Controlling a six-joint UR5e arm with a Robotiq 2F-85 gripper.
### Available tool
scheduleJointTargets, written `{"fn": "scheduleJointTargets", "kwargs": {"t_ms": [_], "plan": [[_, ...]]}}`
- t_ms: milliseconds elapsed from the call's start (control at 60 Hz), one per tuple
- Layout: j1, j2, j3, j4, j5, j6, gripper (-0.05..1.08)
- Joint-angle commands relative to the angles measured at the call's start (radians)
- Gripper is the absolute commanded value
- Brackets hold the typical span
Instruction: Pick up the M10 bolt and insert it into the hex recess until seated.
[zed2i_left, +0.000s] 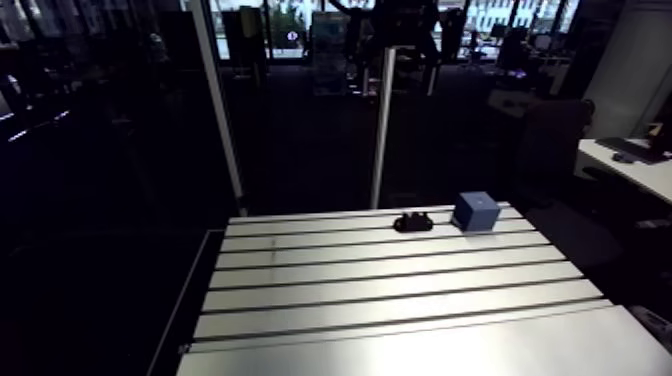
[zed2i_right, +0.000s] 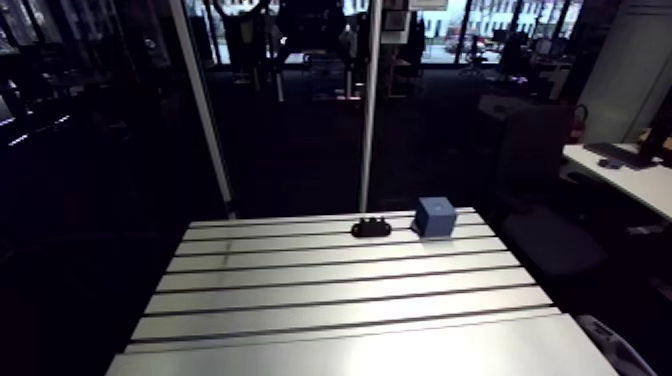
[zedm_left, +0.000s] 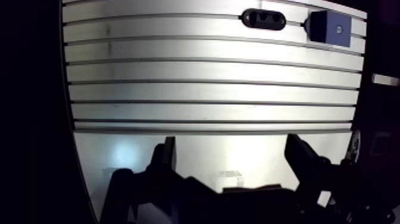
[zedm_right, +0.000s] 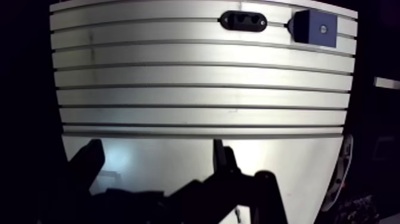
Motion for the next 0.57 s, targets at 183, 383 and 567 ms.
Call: {"fn": "scheduleJointTargets", "kwargs": {"t_ms": [183,383,567], "plan": [[0.032,-0.003,-0.005,0.003,-0.002,-0.002,0.01],[0.044,0.002,-0.005,0.001,0.001,0.001,0.01],[0.043,0.003,-0.003,0.001,0.004,0.002,0.01]]}}
